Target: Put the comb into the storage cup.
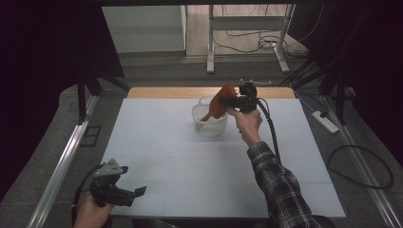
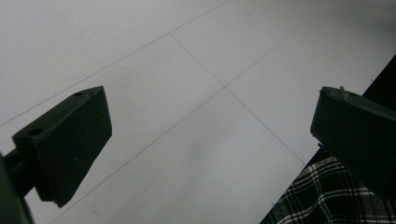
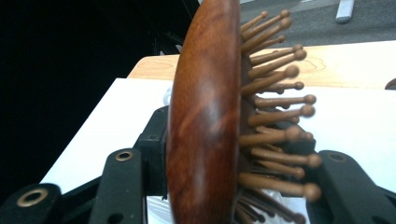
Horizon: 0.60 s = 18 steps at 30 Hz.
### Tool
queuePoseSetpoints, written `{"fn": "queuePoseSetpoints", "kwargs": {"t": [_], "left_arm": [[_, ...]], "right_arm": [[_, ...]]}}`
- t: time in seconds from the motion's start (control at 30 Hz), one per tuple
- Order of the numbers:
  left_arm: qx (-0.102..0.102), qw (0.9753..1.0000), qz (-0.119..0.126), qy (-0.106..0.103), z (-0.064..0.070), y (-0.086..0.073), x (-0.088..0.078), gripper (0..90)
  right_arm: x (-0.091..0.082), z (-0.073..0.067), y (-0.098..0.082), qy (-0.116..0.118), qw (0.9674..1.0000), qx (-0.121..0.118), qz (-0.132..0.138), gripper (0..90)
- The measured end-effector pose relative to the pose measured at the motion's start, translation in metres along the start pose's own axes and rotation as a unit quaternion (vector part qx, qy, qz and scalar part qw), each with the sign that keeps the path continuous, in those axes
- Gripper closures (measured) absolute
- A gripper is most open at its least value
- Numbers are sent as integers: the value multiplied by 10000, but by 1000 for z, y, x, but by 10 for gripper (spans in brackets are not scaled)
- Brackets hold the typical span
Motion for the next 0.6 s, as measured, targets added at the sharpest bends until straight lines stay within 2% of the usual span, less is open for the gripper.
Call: {"fn": "queuePoseSetpoints", "kwargs": {"t": [0.3,0.6], "left_arm": [[17,10000,-37,3,0,0,0,0],[22,10000,-56,17,0,0,1,0]], "right_arm": [[-1,10,-4,-28,9999,149,-3,451],[-1,16,-7,-123,9998,152,-11,412]]}}
Point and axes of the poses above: each handheld gripper's, and its own axes: x roughly forward along the jaws, y roughly out of its top, z roughly to its right, the point moved 3 cm from there along x, roughly forward along the jaws, and after that the axes turned 7 degrees about -y, right-handed, at the moved point
